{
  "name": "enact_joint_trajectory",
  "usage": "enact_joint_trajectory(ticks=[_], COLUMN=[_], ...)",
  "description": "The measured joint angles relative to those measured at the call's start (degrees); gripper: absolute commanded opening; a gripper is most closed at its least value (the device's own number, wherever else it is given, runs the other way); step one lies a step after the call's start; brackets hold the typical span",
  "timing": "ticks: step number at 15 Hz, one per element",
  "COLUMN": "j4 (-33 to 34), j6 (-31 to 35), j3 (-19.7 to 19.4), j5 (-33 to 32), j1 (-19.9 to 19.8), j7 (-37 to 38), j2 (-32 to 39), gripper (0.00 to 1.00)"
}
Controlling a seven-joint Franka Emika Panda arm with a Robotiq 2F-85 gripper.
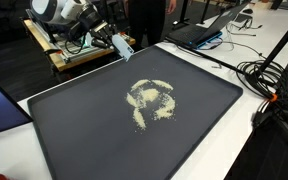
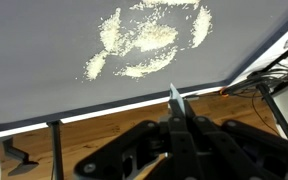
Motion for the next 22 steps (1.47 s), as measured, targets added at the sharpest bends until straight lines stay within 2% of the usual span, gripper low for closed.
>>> enact_joint_trajectory(ticks=[4, 9, 15, 17, 19, 22], j4=[-0.45, -0.46, -0.5, -0.67, -1.09, -2.13], j6=[-10.57, -19.74, -30.05, -32.77, -33.71, -33.71], j3=[0.45, 2.29, 8.08, 11.83, 16.02, 23.95], j5=[-7.3, -19.78, -38.99, -44.66, -48.68, -53.68], j1=[2.91, 4.79, 4.24, 1.89, -2.14, -10.99], j7=[4.63, 13.38, 25.64, 29.24, 30.34, 30.8], j2=[-8.42, -15.18, -19.18, -19.52, -20.01, -22.31], gripper=[0.01, 0.01, 0.01, 0.01, 0.01, 0.01])
